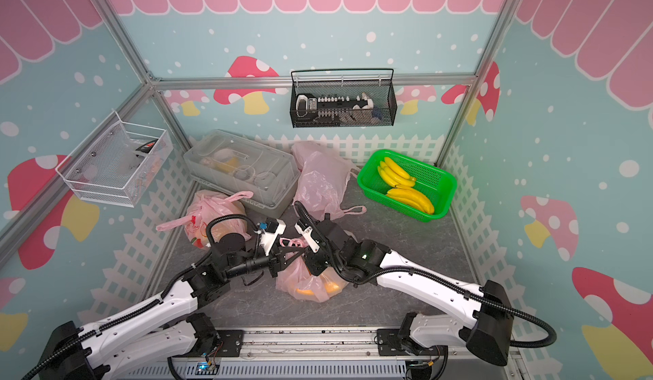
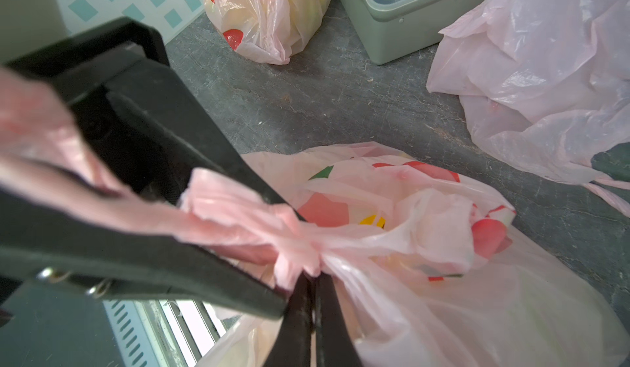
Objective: Place the banana into a plastic bag & tie a knot
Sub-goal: Cross the plastic bag at the center of the board.
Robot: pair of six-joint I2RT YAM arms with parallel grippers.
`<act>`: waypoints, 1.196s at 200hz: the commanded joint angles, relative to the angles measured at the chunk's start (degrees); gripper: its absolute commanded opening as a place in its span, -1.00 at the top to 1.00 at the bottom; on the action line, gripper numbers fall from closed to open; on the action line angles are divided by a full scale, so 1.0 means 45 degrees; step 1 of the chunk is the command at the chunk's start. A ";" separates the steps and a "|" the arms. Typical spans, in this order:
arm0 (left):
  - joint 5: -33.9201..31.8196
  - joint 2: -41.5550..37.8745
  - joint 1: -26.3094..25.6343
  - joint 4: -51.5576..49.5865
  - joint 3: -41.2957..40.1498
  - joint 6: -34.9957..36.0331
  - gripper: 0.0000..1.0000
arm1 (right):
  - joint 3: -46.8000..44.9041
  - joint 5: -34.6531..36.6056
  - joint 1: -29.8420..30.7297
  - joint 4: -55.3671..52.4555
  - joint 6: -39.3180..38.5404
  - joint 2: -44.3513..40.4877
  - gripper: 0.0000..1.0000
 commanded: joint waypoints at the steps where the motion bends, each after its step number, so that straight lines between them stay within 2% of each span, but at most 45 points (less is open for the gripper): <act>1: 0.0220 0.0078 0.0011 0.0307 0.0358 -0.0090 0.71 | -0.0124 -0.0092 0.0294 0.0260 -0.0322 0.0134 1.00; 37: 0.0130 -0.0043 0.0050 0.0160 0.0341 -0.0067 0.75 | -0.0049 -0.0083 0.0402 0.0183 -0.0546 0.0217 1.00; 62: 0.0091 -0.0086 0.0064 0.0016 0.0341 0.0036 0.97 | 0.0068 -0.0103 0.0444 -0.0078 -0.0748 0.0216 1.00; 84: 0.0127 -0.0189 0.0059 -0.0051 0.0210 0.0312 1.00 | 0.0093 -0.0319 0.0338 -0.0364 -0.1140 -0.0519 0.67; 97: 0.0197 -0.0276 0.0052 -0.0037 0.0100 0.0462 1.00 | 0.0214 -0.0969 -0.0125 -0.0794 -0.1493 -0.1048 0.51; 130: 0.0285 -0.0446 -0.0294 0.0058 -0.0107 0.1097 1.00 | 0.0659 -0.3056 -0.1449 -0.2182 -0.3445 -0.2122 0.22; 163: 0.0374 -0.0760 -0.0641 0.0102 -0.0290 0.1590 1.00 | 0.1126 -0.2862 -0.1684 -0.2918 -0.5708 -0.2254 0.01; 205: 0.0625 -0.0930 -0.0854 0.0053 -0.0390 0.1954 1.00 | 0.1681 -0.3821 -0.1735 -0.3080 -0.7332 -0.1479 -0.08; 239: 0.1036 -0.0882 -0.0944 0.0082 -0.0362 0.2149 1.00 | 0.1757 -0.4122 -0.1740 -0.3031 -0.7676 -0.0678 -0.08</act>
